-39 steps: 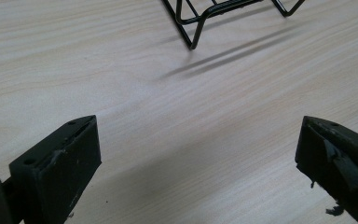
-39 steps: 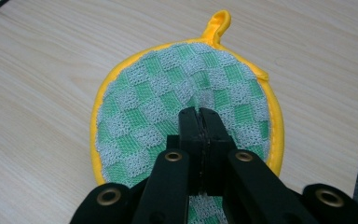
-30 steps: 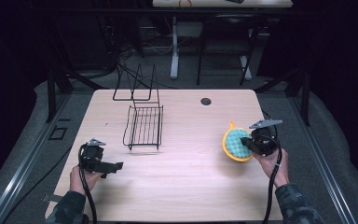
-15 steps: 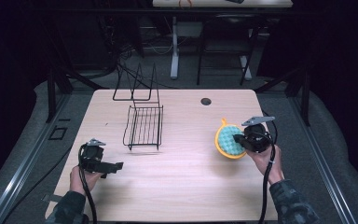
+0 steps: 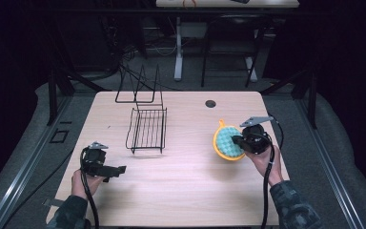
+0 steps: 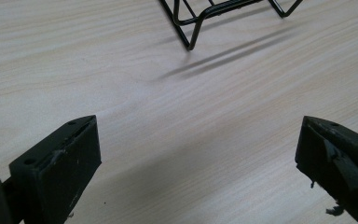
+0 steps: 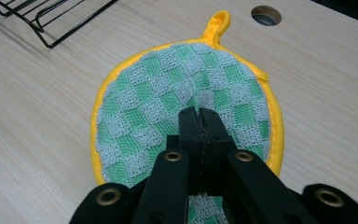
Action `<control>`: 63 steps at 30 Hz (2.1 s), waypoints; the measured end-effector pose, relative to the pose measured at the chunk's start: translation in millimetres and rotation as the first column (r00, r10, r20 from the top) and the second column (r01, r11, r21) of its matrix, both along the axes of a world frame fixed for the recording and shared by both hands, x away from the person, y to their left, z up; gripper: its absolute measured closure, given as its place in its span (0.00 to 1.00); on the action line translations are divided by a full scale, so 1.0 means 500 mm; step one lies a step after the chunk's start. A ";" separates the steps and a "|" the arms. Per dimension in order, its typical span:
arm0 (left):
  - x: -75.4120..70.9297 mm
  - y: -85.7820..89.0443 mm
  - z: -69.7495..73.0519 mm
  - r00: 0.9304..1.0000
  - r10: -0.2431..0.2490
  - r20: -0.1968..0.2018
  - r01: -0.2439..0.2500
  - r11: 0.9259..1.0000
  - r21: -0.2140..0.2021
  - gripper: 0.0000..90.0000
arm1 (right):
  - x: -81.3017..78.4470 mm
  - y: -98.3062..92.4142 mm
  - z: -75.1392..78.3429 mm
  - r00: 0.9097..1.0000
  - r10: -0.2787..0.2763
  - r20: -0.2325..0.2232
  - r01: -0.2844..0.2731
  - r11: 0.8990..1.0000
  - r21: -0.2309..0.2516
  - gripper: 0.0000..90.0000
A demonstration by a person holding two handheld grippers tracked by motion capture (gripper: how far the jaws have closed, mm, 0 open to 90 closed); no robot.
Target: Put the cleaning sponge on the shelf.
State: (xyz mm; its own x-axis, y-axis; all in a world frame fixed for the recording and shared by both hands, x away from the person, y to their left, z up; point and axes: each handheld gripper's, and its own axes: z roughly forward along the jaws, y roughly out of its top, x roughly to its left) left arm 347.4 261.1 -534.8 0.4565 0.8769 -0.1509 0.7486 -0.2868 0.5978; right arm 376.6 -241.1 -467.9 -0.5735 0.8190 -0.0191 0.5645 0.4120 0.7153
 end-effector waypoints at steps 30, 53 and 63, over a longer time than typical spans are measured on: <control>0.001 0.000 -0.001 1.000 -0.007 -0.002 0.007 1.000 -0.001 0.00 | 0.018 0.088 0.019 0.994 0.102 0.028 -0.103 0.995 0.014 1.00; 0.000 0.000 -0.001 1.000 -0.009 -0.006 0.008 1.000 -0.003 0.00 | 0.035 0.146 0.029 0.986 0.159 0.044 -0.160 0.987 0.019 1.00; 0.000 0.000 -0.001 1.000 -0.011 -0.006 0.011 1.000 -0.004 0.00 | 0.042 0.178 0.033 0.983 0.181 0.040 -0.182 0.983 0.024 1.00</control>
State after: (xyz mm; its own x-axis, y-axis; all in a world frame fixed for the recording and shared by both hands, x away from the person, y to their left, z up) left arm 347.5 261.1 -535.5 0.4649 0.8713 -0.1571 0.7490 -0.2925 0.5944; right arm 397.8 -152.1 -451.3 -0.7120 0.7018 -0.0227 0.4543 0.4850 0.7472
